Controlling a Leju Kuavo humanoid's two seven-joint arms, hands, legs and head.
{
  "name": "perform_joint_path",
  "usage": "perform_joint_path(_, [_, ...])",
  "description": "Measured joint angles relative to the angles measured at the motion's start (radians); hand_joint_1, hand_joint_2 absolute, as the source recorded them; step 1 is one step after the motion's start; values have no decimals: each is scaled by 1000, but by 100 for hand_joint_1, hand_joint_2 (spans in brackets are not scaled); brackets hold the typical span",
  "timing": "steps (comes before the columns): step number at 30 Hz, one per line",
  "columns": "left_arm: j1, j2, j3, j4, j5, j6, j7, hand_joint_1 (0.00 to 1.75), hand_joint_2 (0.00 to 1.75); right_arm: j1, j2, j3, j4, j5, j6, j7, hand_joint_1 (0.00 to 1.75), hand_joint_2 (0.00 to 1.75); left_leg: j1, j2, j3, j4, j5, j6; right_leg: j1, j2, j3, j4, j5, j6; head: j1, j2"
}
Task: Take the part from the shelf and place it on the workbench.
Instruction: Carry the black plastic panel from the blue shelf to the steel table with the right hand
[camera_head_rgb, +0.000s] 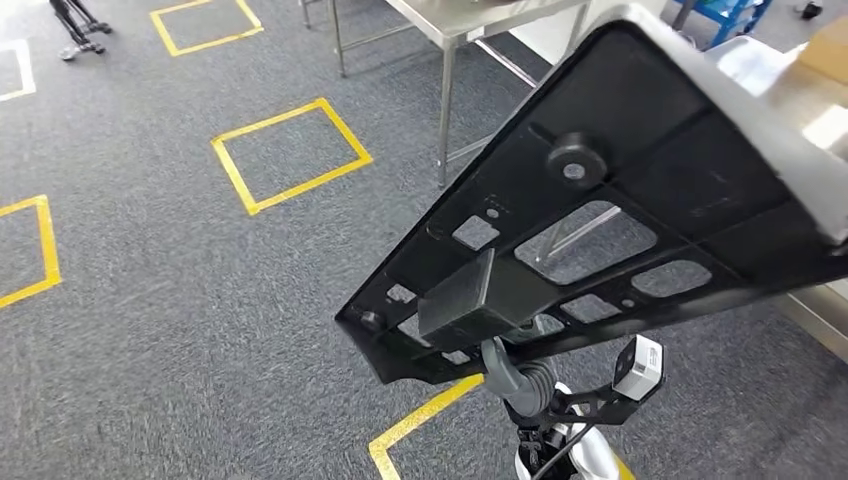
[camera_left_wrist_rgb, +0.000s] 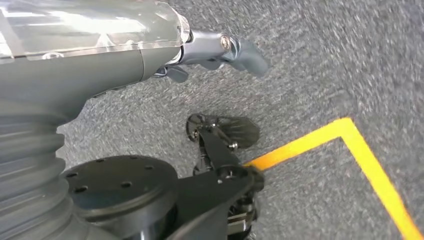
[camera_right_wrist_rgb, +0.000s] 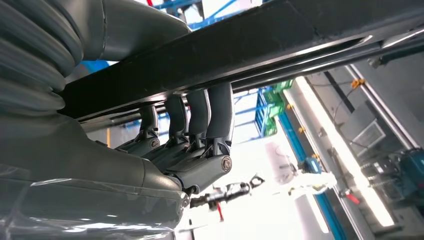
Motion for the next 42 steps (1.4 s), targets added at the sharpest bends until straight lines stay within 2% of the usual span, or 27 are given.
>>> perform_joint_path(2, [3,-1,-2,0,0,-2,1,0,175,0,0,0,0,4,0,2,175,175,-3,28,-2,1,-1,2,-5,-19,-47,103,-41,6,1,0])
perform_joint_path(3, [3,-1,-4,0,-1,-2,1,0,175,1,0,0,0,5,0,3,175,175,-3,41,-2,1,-1,1,-7,-24,-49,110,-35,9,1,0])
perform_joint_path(4, [2,-2,-5,0,-2,-3,1,0,175,2,0,0,0,5,0,4,175,175,-3,54,-2,2,-3,0,-9,-31,-31,78,-11,10,1,0])
perform_joint_path(6, [1,-3,-6,0,-4,-3,1,0,175,1,0,0,0,5,0,7,175,175,-4,74,2,4,-7,-5,-9,-69,43,-58,49,7,1,0])
perform_joint_path(8, [0,-4,-8,0,-5,-3,1,0,175,1,0,-1,-2,5,1,10,175,175,-8,90,5,8,-13,-15,-1,-103,93,-154,76,-3,1,0])
perform_joint_path(9, [0,-4,-10,0,-6,-3,2,0,175,2,0,-1,-4,5,2,10,175,175,-10,98,6,9,-15,-20,2,-107,99,-170,77,-8,0,0])
perform_joint_path(11, [-1,-5,-14,0,-10,-3,4,0,175,6,0,-4,-10,6,2,11,175,175,-11,114,7,10,-20,-31,3,-83,95,-171,81,-18,0,0])
perform_joint_path(13, [-3,-6,-17,0,-15,-3,4,0,175,12,0,-8,-16,7,2,12,175,175,-6,88,-1,36,-43,-42,-3,-61,96,-177,86,-29,0,0])
perform_joint_path(15, [-1,-5,-21,0,-20,-2,4,0,175,17,1,-10,-21,9,3,13,175,175,-2,33,-46,143,-104,-49,-6,-40,97,-180,89,-37,-1,0])
perform_joint_path(16, [1,-5,-24,0,-22,-1,5,0,175,19,1,-11,-23,10,3,14,175,175,-2,17,-78,213,-137,-51,-7,-29,96,-179,90,-40,-2,0])
perform_joint_path(17, [3,-5,-26,0,-22,0,5,0,175,23,2,-11,-23,10,3,17,175,175,-1,10,-108,275,-158,-53,-7,-15,97,-178,90,-41,-2,0])
perform_joint_path(18, [4,-5,-27,0,-20,2,4,0,175,27,2,-12,-23,10,4,19,175,175,-1,9,-123,301,-157,-54,-7,-2,97,-177,90,-41,-2,0])
perform_joint_path(19, [4,-5,-28,0,-18,3,3,0,175,30,2,-12,-23,10,4,21,175,175,1,7,-119,287,-135,-55,-8,12,97,-175,90,-40,-2,0])
perform_joint_path(20, [3,-4,-29,0,-15,4,2,0,175,32,2,-12,-23,10,5,24,175,175,3,2,-99,237,-98,-55,-9,27,98,-173,89,-39,-2,0])
perform_joint_path(22, [2,-2,-29,1,-9,7,1,0,175,29,2,-11,-23,10,7,28,175,175,10,-35,-41,102,-35,-54,-10,52,94,-163,85,-31,-2,0])
perform_joint_path(24, [1,-1,-29,1,-4,8,1,0,175,25,3,-11,-23,10,9,30,175,175,11,-65,-15,40,-20,-46,-10,73,85,-157,86,-18,-3,0])
perform_joint_path(26, [1,-1,-29,2,-2,7,2,0,175,24,4,-11,-24,9,7,29,175,175,9,-55,-14,37,-18,-32,-12,91,77,-160,92,-3,-3,0])
perform_joint_path(28, [-1,-2,-29,2,-4,3,3,0,175,24,4,-12,-26,9,4,26,175,175,9,-34,-13,28,-11,-16,-11,59,68,-145,81,6,-1,0])
perform_joint_path(30, [0,-2,-31,2,-10,0,6,0,175,25,5,-13,-30,10,-1,20,175,175,7,-10,-13,22,-6,-3,-9,-1,27,-55,27,12,1,0])
perform_joint_path(31, [2,-2,-32,2,-13,0,9,0,175,25,5,-13,-32,10,-3,16,175,175,5,2,-14,21,-7,0,-9,-16,-5,13,-7,14,2,0])
perform_joint_path(33, [6,-3,-35,2,-18,0,16,0,175,30,6,-16,-34,11,-5,11,175,175,1,29,-15,22,-8,2,-9,-24,-54,117,-44,15,2,0])
perform_joint_path(34, [6,-4,-37,2,-20,2,20,0,175,34,6,-18,-36,12,-7,11,175,175,-1,42,-14,22,-8,2,-9,-26,-53,118,-34,14,2,0])
perform_joint_path(36, [3,-5,-41,2,-24,5,27,0,175,41,7,-21,-46,15,-11,12,175,175,-4,63,-12,22,-10,2,-6,-39,5,18,23,6,3,0])
perform_joint_path(38, [1,-7,-45,2,-26,7,33,0,175,43,10,-25,-60,21,-15,12,175,175,-10,81,-7,22,-14,-2,5,-81,76,-113,65,-8,2,0])
perform_joint_path(39, [1,-7,-46,2,-26,8,36,0,175,44,12,-28,-66,23,-17,12,175,175,-12,90,-5,23,-16,-6,10,-95,96,-152,74,-15,2,0])
perform_joint_path(40, [2,-7,-47,2,-26,9,38,0,175,45,15,-31,-70,25,-20,12,175,175,-14,100,-4,22,-17,-10,15,-99,100,-166,73,-20,2,0])
perform_joint_path(42, [-1,-7,-49,2,-26,9,40,0,175,52,18,-37,-78,29,-28,12,175,175,-15,114,1,21,-21,-21,11,-75,100,-171,80,-27,2,0])
